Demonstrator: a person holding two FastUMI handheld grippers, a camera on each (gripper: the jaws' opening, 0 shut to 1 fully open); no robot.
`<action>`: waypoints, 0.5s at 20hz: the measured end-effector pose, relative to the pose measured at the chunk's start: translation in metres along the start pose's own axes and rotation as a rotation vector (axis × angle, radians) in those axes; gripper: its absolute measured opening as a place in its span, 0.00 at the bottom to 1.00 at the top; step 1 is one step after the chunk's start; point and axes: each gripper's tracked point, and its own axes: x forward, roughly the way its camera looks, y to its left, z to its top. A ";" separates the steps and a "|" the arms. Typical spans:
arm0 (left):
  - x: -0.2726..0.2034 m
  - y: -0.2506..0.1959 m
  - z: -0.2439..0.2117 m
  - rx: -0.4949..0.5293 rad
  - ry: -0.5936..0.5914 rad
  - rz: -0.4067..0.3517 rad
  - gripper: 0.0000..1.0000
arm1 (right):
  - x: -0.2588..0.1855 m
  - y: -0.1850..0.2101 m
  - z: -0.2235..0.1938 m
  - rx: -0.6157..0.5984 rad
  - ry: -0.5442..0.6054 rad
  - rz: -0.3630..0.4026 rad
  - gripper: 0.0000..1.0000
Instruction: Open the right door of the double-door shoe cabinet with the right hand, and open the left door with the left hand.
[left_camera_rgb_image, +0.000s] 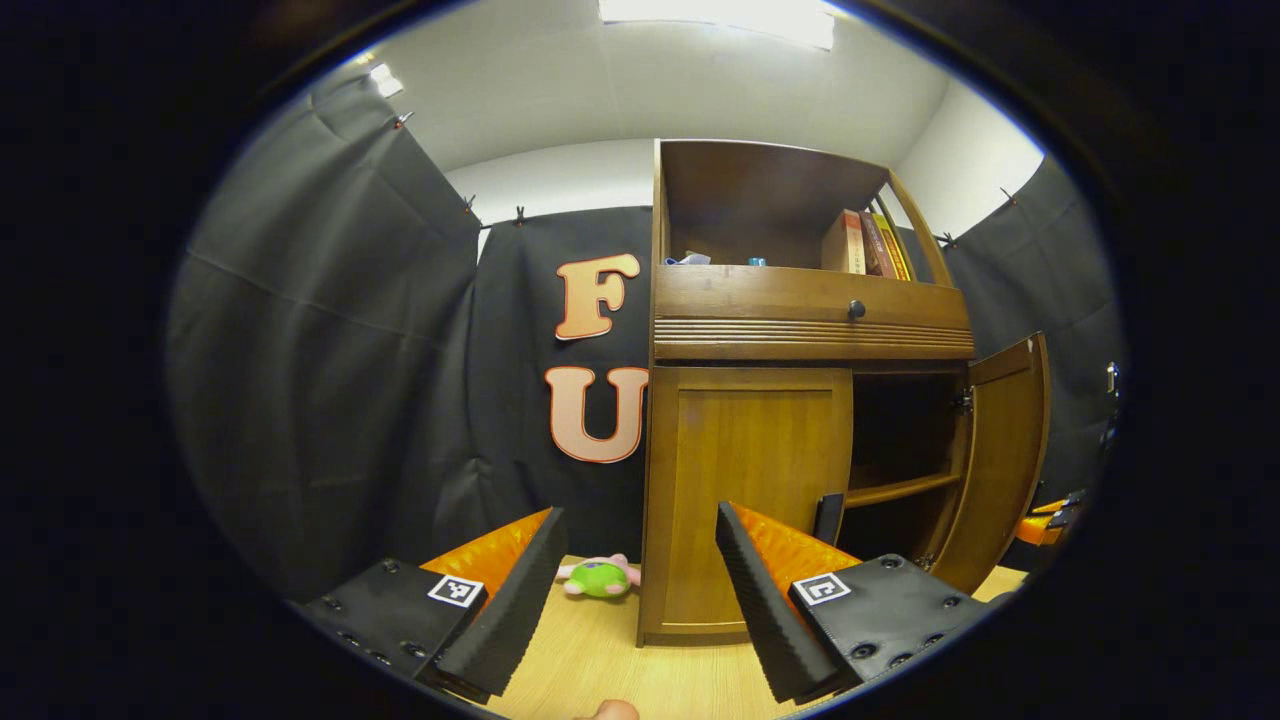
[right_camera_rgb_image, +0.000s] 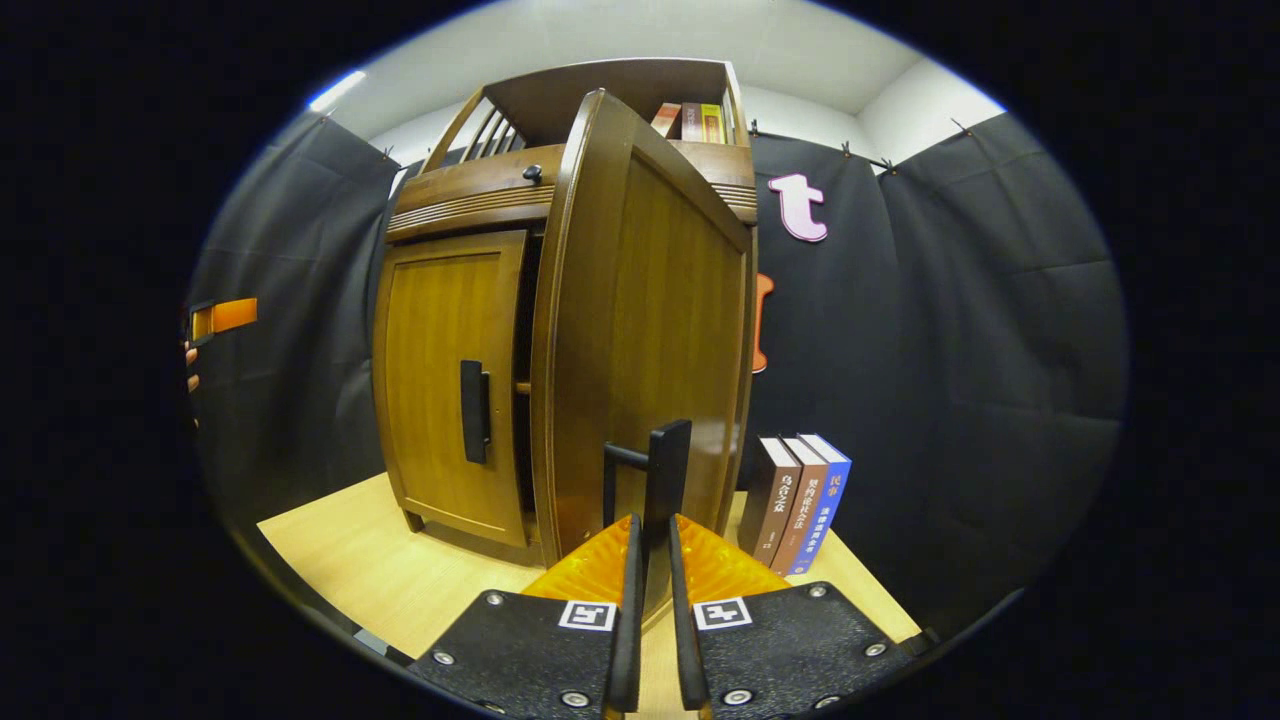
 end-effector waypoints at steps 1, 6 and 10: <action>-0.001 -0.003 -0.001 0.001 0.000 -0.001 0.98 | -0.001 -0.004 0.000 0.002 -0.002 -0.008 0.24; 0.000 -0.015 -0.002 -0.004 0.011 -0.013 0.96 | -0.010 -0.030 -0.003 0.009 -0.009 -0.053 0.10; 0.000 -0.024 -0.005 -0.009 0.019 -0.019 0.98 | -0.018 -0.055 -0.004 0.001 -0.016 -0.078 0.08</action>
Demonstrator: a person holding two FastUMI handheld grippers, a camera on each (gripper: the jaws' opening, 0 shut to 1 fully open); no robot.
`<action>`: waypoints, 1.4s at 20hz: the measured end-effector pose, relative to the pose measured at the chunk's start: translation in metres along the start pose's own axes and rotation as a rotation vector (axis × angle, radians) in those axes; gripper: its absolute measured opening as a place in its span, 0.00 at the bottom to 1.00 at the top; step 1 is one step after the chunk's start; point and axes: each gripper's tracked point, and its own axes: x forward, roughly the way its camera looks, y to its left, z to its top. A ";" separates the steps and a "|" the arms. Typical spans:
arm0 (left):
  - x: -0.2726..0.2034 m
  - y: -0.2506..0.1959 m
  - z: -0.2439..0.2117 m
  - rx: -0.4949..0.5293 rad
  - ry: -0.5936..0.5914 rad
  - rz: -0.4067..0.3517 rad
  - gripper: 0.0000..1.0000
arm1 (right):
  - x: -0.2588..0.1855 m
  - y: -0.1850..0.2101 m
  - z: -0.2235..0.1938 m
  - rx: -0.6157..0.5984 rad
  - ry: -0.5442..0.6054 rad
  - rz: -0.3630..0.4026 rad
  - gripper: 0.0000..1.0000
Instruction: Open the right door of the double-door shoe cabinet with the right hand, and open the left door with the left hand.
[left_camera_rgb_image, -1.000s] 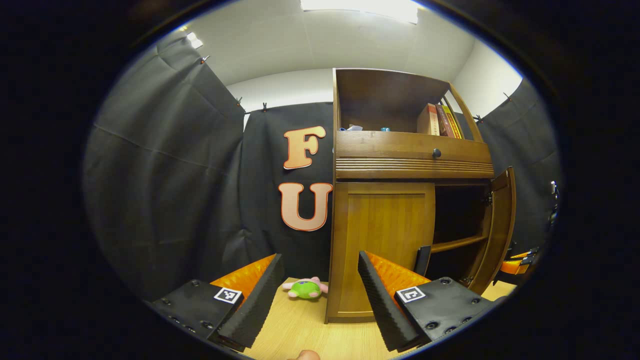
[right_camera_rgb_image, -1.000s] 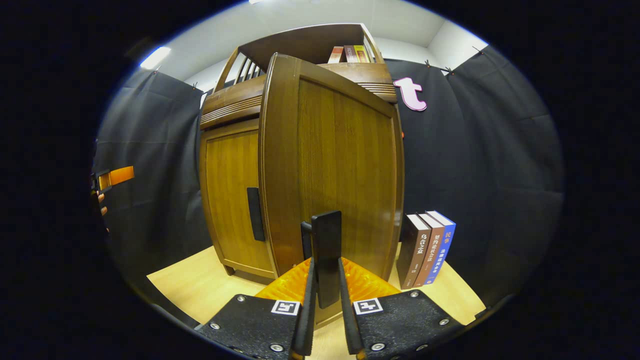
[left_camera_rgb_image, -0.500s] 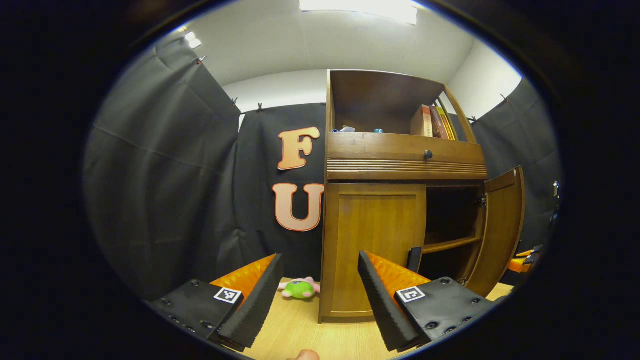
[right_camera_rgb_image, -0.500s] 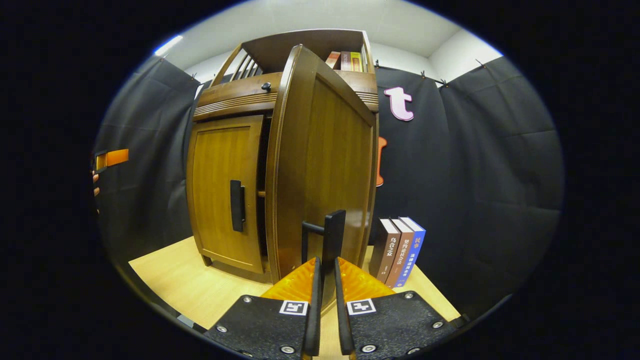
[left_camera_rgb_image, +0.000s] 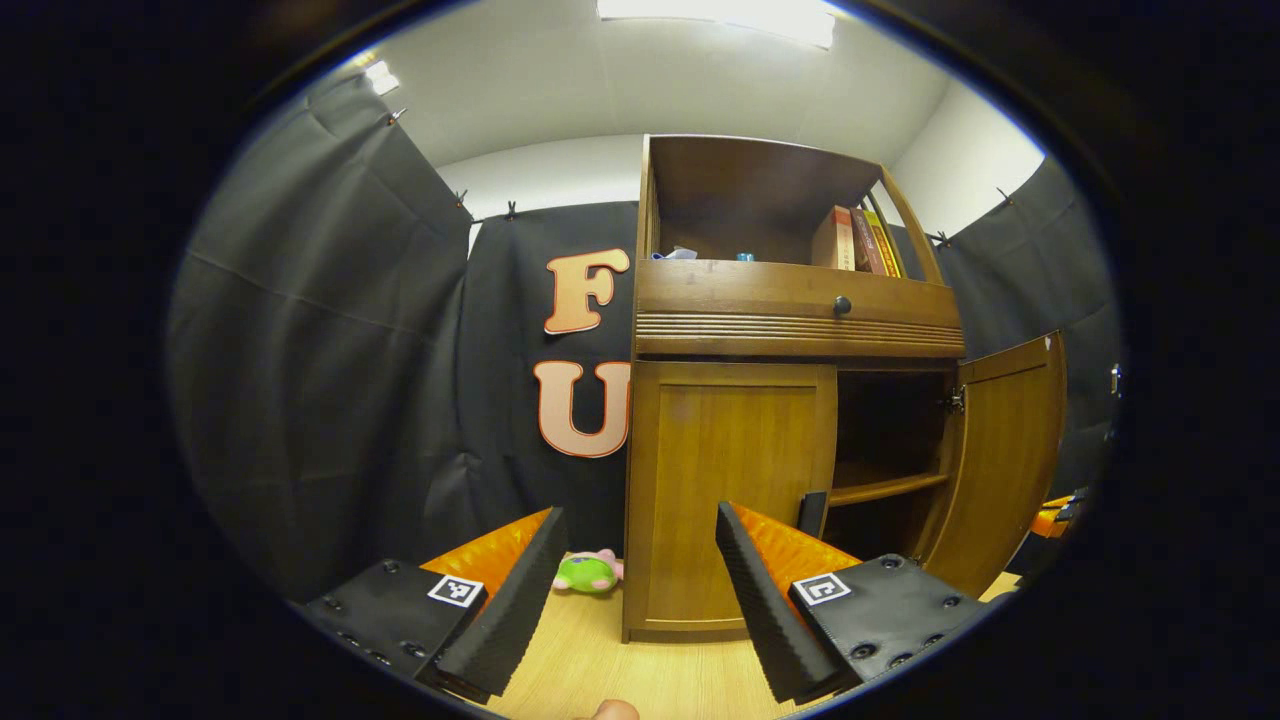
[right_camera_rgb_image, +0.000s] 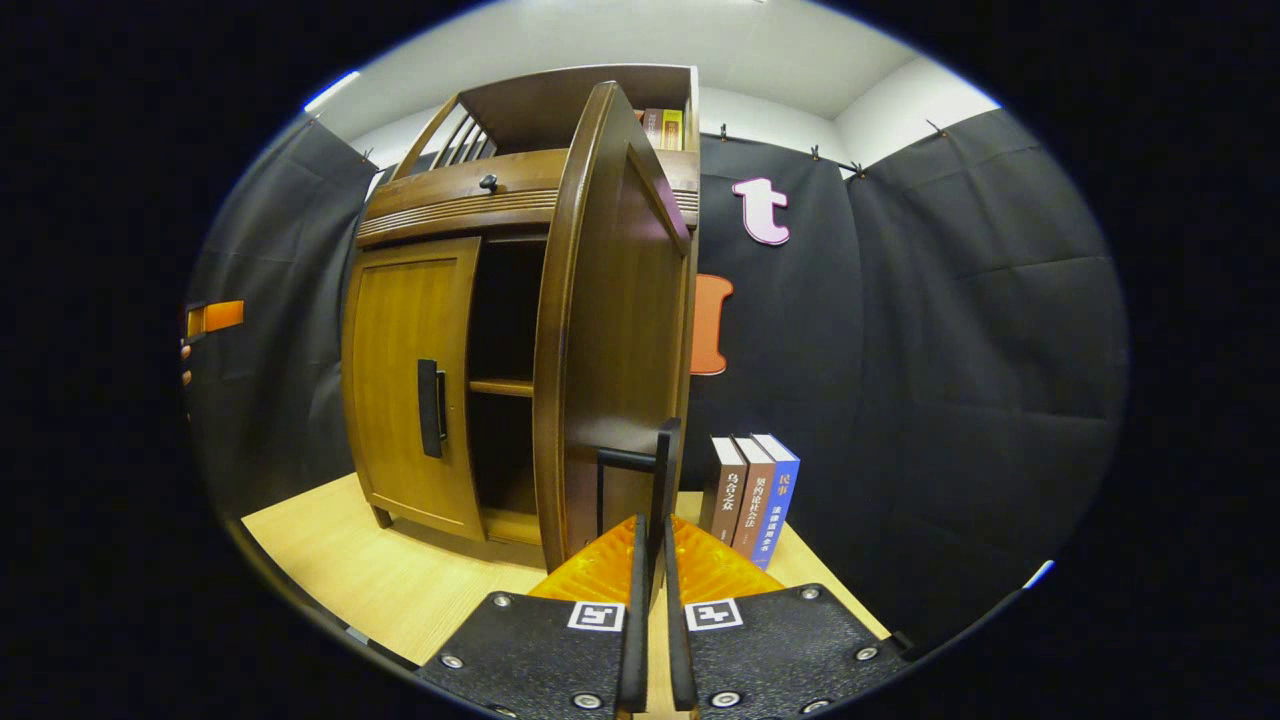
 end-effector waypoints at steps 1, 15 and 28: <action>0.001 -0.002 0.001 0.001 -0.001 0.000 0.98 | -0.001 -0.004 -0.001 0.007 0.001 0.000 0.08; 0.009 -0.055 -0.009 0.019 0.009 -0.029 0.95 | 0.000 -0.081 -0.006 0.053 -0.001 -0.027 0.06; 0.053 -0.138 -0.043 0.043 0.021 -0.114 0.97 | -0.051 -0.077 0.020 0.089 -0.055 -0.079 0.16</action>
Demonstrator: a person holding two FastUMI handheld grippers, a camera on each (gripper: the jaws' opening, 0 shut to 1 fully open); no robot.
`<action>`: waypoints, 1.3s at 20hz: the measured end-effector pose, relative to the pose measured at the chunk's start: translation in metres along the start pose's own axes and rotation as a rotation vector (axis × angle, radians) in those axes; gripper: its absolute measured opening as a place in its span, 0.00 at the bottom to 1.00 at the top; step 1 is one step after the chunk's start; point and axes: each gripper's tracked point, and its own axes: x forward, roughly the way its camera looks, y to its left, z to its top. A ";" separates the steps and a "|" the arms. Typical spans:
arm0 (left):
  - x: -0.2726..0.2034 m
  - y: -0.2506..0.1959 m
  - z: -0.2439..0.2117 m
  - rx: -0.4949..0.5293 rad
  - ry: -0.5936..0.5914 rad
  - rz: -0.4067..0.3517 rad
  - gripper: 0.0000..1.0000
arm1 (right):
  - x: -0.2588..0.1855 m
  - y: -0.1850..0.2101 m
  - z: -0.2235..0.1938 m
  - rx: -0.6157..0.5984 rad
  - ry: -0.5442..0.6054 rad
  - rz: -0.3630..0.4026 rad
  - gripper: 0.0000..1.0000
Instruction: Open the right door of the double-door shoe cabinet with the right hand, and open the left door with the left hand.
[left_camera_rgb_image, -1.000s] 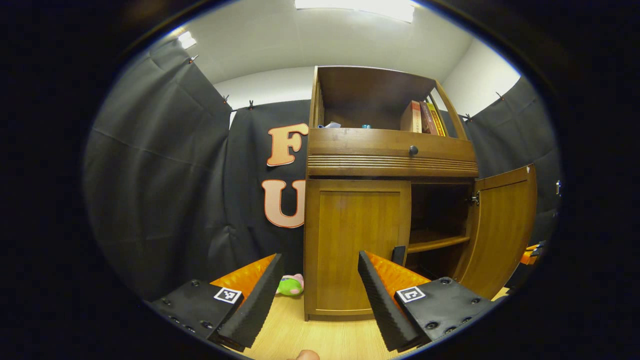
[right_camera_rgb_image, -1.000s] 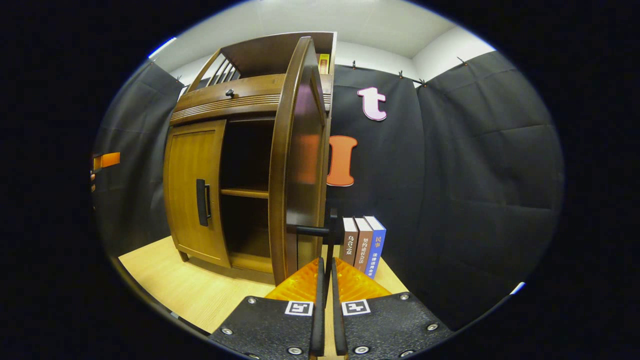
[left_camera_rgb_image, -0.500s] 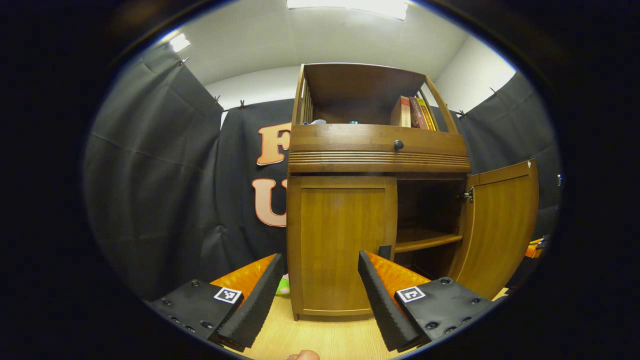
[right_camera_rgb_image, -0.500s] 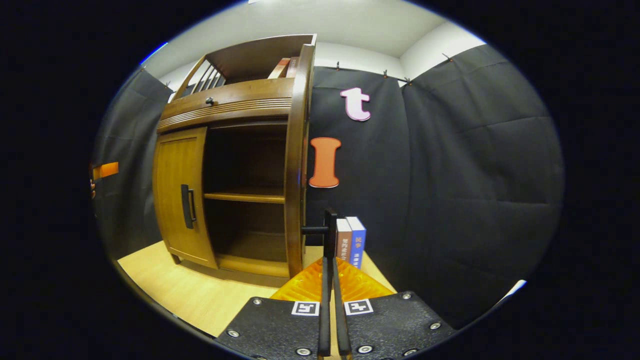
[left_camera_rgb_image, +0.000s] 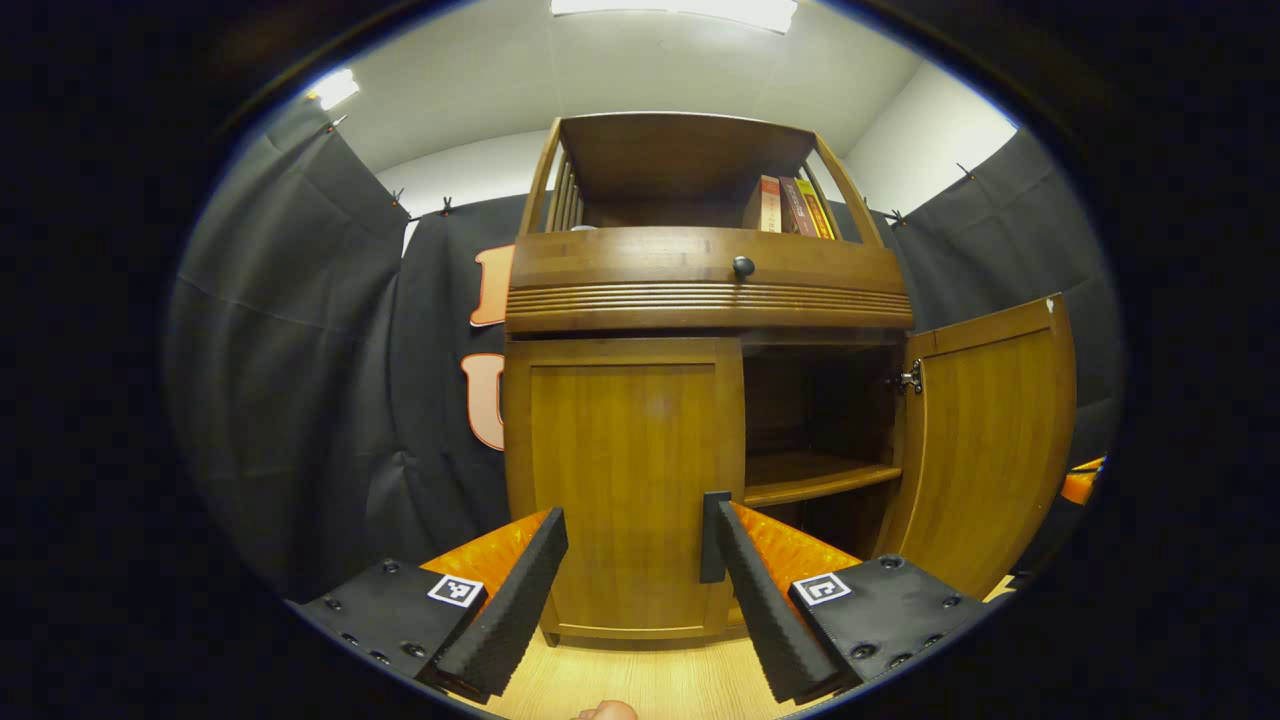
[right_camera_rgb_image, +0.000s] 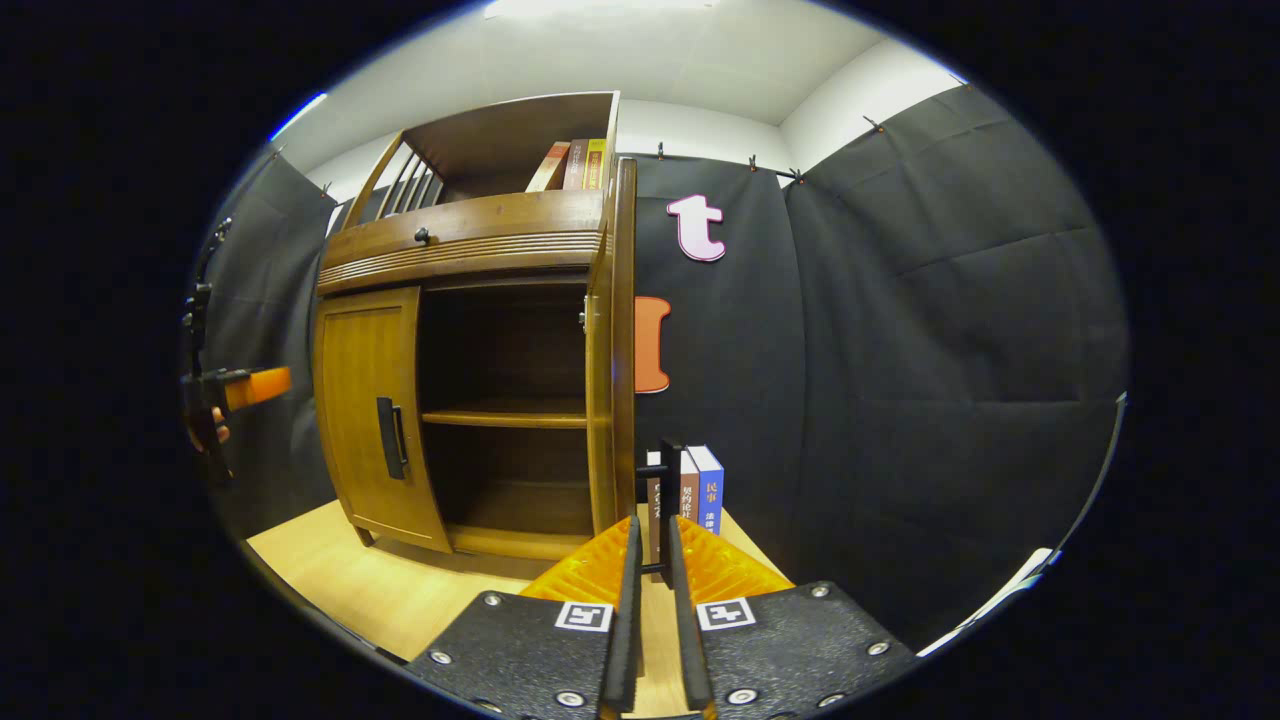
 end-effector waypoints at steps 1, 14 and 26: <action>0.011 -0.009 -0.006 0.004 0.006 -0.007 0.97 | -0.002 0.006 0.002 0.005 -0.003 0.012 0.21; 0.124 -0.049 -0.089 0.024 0.085 -0.031 0.98 | -0.008 0.023 0.017 0.033 -0.028 0.053 0.79; 0.155 -0.066 -0.111 0.039 0.119 -0.060 0.76 | -0.006 0.033 0.019 0.016 -0.048 0.048 0.87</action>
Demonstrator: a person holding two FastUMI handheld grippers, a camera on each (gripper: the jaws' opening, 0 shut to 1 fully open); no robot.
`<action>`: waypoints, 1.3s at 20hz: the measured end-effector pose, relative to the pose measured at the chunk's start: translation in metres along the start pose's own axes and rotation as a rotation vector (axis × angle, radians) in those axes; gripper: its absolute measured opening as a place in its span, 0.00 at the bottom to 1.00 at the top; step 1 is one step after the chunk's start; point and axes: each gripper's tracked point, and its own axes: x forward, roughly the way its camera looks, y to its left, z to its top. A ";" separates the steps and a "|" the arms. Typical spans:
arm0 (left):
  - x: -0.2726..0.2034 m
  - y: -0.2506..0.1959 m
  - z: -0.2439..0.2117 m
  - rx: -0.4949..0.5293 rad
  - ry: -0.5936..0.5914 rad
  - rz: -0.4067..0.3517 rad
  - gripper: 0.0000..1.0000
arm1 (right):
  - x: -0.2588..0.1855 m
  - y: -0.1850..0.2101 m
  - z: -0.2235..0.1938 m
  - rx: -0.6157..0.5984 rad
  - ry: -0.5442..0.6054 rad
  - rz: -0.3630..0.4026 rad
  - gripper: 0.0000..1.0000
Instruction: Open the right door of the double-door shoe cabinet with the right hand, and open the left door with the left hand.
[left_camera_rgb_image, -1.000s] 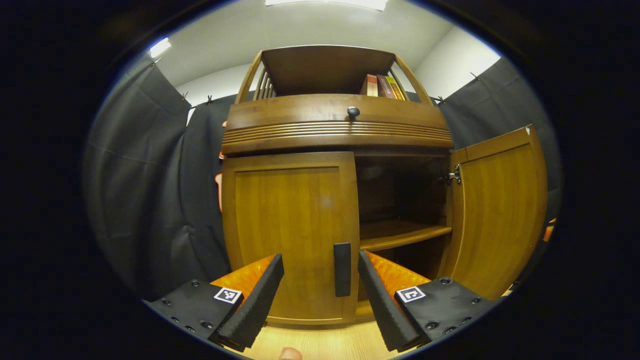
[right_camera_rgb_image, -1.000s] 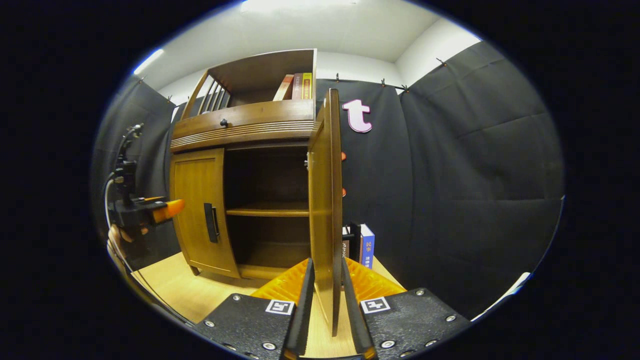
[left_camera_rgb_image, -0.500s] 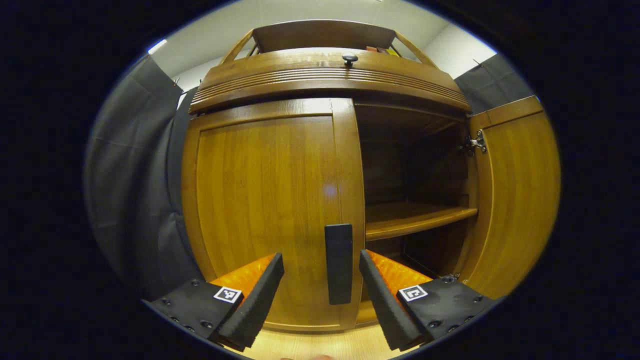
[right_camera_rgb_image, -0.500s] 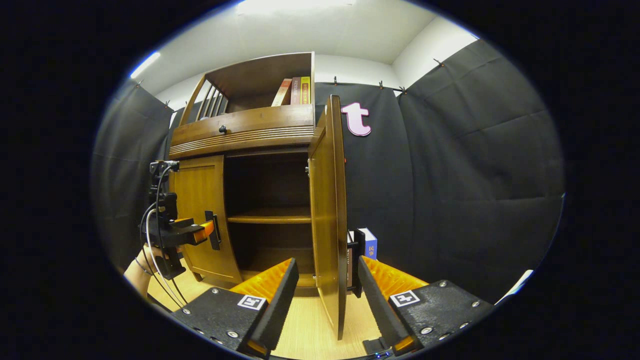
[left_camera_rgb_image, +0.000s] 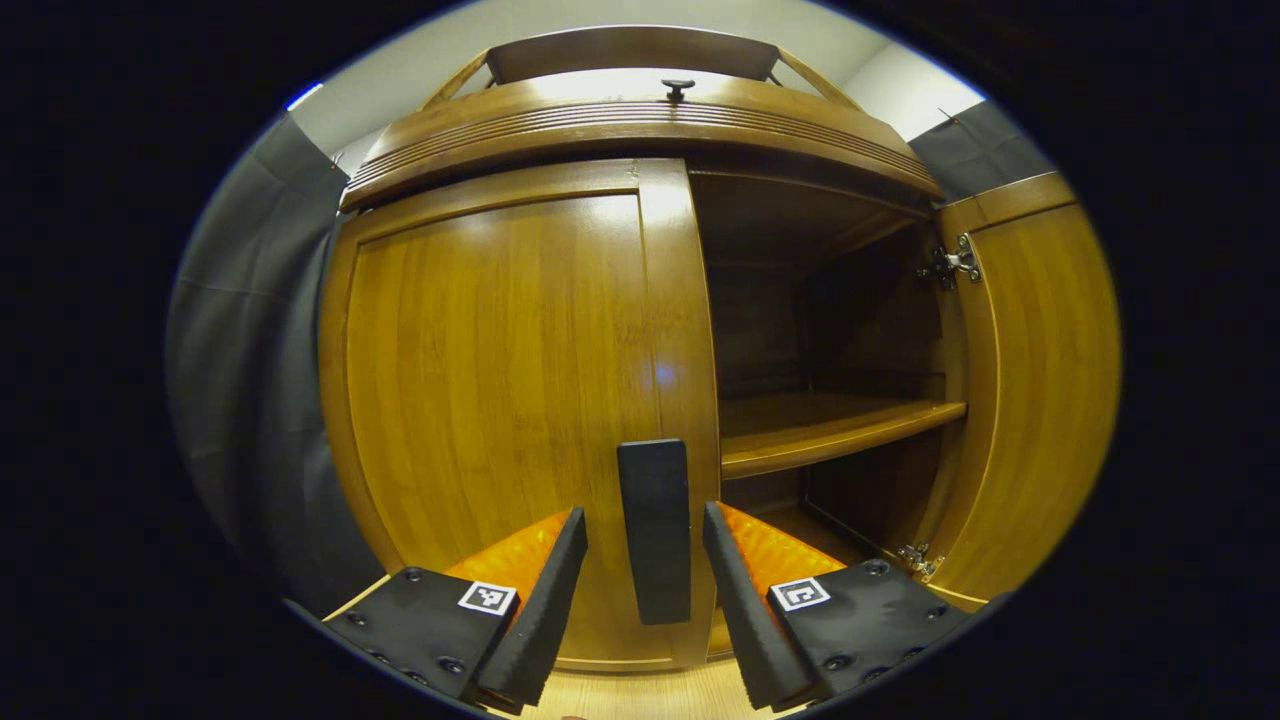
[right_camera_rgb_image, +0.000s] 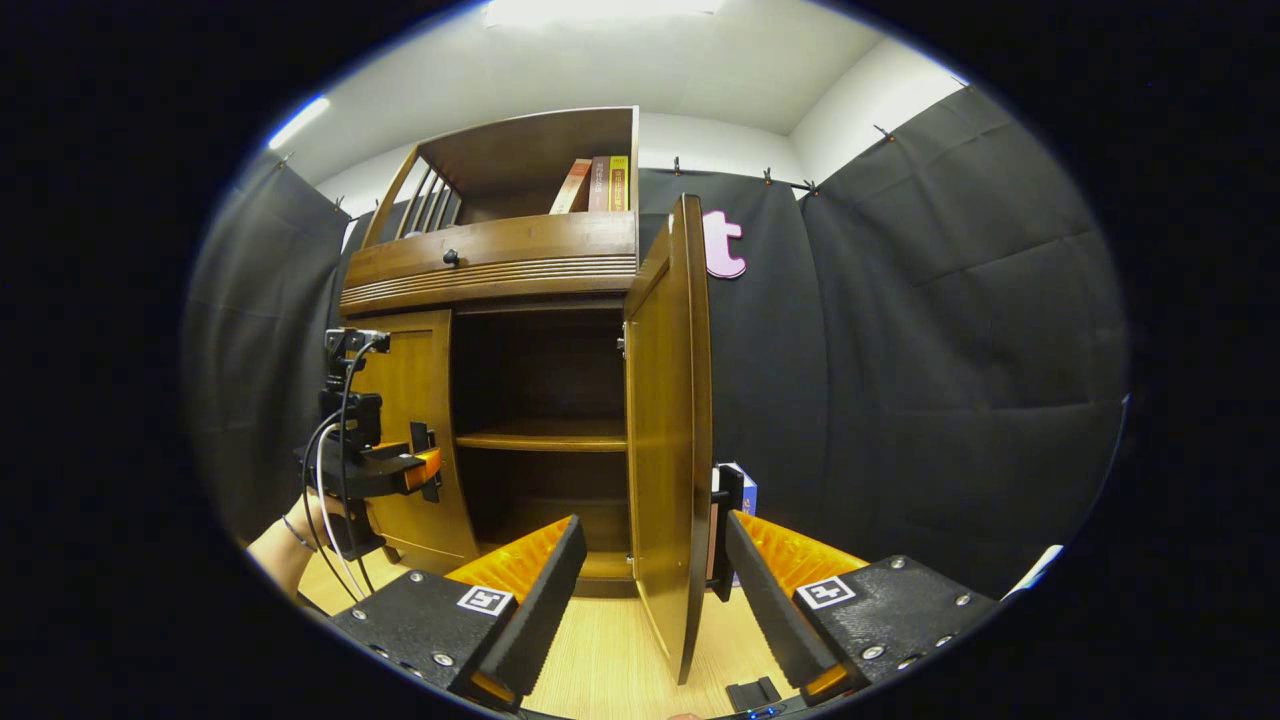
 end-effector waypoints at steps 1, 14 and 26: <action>0.002 -0.003 -0.002 -0.011 0.003 -0.010 0.72 | 0.000 0.001 0.001 0.001 0.000 0.001 0.88; -0.026 -0.005 -0.011 -0.083 0.068 -0.128 0.34 | -0.003 0.020 -0.003 0.004 0.001 0.024 0.99; -0.097 0.016 -0.009 -0.078 0.083 -0.209 0.34 | -0.005 0.040 -0.006 -0.008 0.009 0.057 0.88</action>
